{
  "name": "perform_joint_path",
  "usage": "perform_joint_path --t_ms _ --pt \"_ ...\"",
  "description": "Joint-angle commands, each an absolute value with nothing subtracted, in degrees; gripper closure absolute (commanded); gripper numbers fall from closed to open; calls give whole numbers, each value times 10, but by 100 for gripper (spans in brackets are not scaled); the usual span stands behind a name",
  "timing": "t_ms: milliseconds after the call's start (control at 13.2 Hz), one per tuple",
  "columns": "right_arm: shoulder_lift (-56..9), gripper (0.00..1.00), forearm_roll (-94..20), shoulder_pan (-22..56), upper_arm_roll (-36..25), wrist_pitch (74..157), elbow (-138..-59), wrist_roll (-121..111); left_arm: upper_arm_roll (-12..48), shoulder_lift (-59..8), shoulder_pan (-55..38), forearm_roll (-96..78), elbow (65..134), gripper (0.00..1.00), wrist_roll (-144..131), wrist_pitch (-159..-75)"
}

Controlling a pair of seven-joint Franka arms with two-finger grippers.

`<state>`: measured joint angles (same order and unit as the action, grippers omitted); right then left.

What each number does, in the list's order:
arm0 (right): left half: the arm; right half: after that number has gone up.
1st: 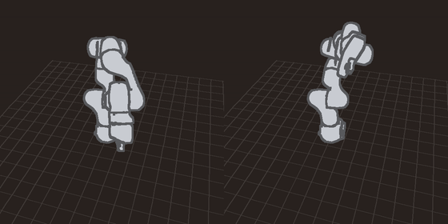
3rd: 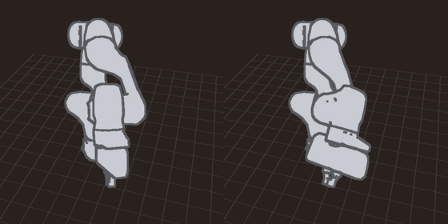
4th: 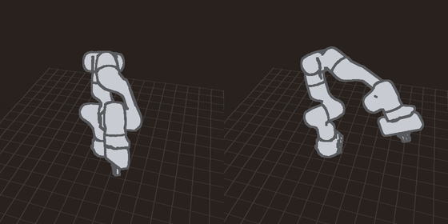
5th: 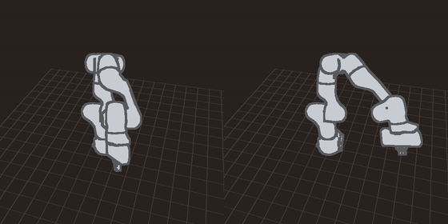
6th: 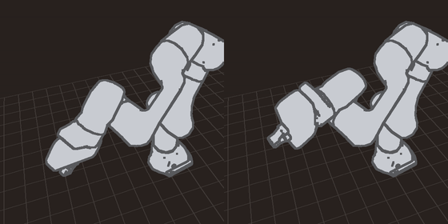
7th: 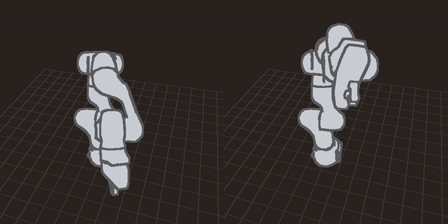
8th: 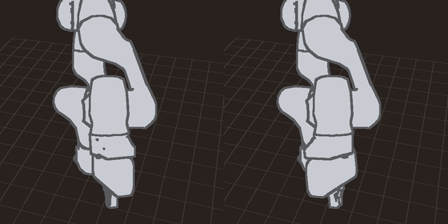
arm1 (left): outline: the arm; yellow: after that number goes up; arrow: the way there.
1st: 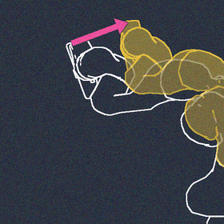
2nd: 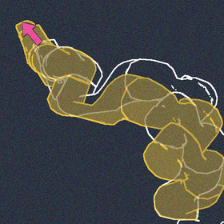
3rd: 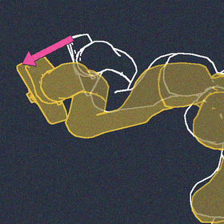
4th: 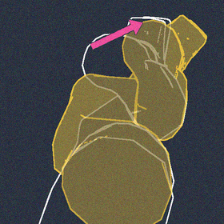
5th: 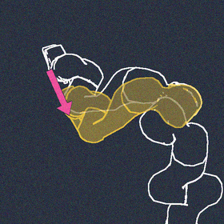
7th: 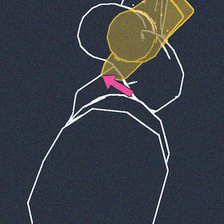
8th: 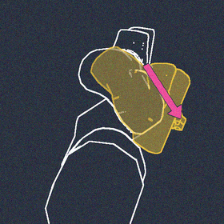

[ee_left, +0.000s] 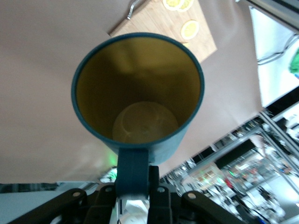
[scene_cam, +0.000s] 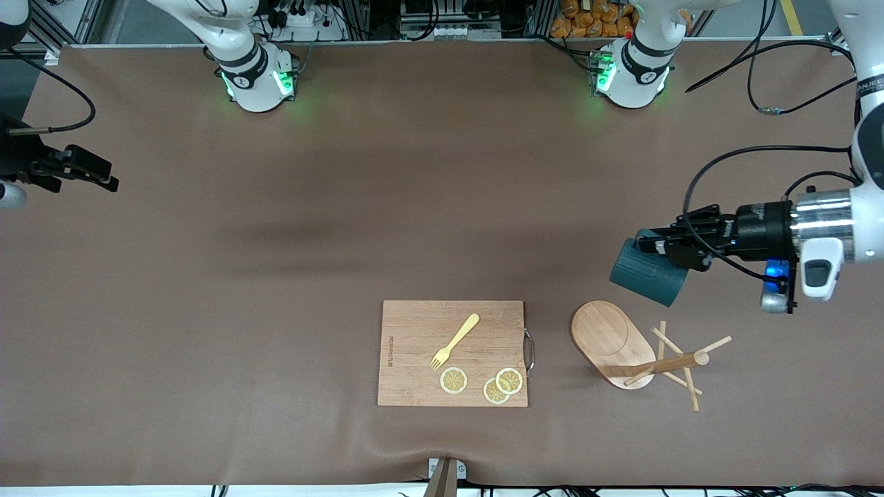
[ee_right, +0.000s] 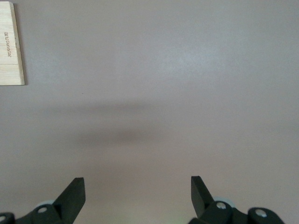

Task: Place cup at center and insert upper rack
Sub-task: 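Tilt the mug sideways and move it over the wooden stand peg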

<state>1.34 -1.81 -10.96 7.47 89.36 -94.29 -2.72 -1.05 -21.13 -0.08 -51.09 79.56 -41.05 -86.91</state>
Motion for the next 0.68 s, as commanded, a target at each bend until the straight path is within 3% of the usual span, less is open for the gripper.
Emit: perform_joint_path --t_ms 0,605 --pt "33 0 -9 -108 74 894 -958 -24 -6 -210 24 -560 813 100 -371 -862" --pt "36 0 -10 -117 70 897 -959 -25 -6 -242 44 -693 829 100 -336 -863"
